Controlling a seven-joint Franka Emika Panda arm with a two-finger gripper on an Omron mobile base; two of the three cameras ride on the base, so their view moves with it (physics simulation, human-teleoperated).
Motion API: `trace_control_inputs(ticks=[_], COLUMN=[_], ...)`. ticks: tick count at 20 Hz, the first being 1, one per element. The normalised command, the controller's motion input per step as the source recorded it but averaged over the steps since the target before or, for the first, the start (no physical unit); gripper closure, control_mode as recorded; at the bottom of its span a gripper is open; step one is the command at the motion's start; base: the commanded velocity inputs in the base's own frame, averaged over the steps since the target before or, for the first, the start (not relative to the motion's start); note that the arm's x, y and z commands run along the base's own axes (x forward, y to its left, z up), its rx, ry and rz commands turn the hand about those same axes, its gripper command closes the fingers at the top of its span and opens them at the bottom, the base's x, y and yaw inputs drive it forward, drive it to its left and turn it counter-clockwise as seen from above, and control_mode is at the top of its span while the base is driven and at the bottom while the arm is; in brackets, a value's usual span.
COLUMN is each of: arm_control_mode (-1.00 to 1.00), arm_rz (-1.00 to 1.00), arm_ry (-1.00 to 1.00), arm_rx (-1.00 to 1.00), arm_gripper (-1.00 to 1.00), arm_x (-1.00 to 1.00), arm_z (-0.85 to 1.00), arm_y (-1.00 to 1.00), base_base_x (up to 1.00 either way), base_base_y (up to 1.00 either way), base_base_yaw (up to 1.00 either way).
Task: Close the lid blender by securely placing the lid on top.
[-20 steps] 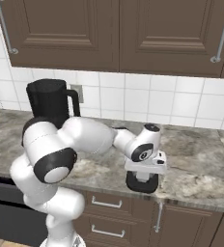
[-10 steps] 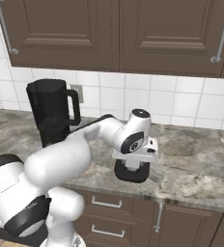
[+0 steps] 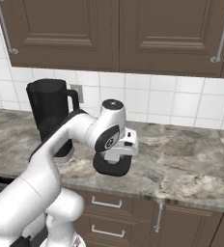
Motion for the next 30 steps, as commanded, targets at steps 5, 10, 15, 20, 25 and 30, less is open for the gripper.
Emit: trace_control_inputs(ticks=[5,10,15,20,25,30], arm_control_mode=[-1.00,-1.00,-1.00,-1.00,-1.00,-1.00], arm_rz=[-0.04,-0.05,-0.02,-0.01,0.00,0.00], arm_ry=[-0.24,-0.23,-0.17,-0.06,-0.03,-0.02], arm_rx=[0.00,0.00,0.00,0.00,0.00,0.00], arm_gripper=[1.00,1.00,1.00,1.00,1.00,1.00], arm_x=[-0.37,-0.14,-0.09,-0.11,-0.10,0.00], arm_z=[0.71,0.99,0.95,1.00,0.98,0.70], arm_y=[0.30,0.57,0.67,0.71,0.67,0.61], base_base_x=[0.00,0.00,0.00,0.00,0.00,0.00], base_base_y=[0.00,0.00,0.00,0.00,0.00,0.00], base_base_yaw=[0.00,0.00,0.00,0.00,0.00,0.00])
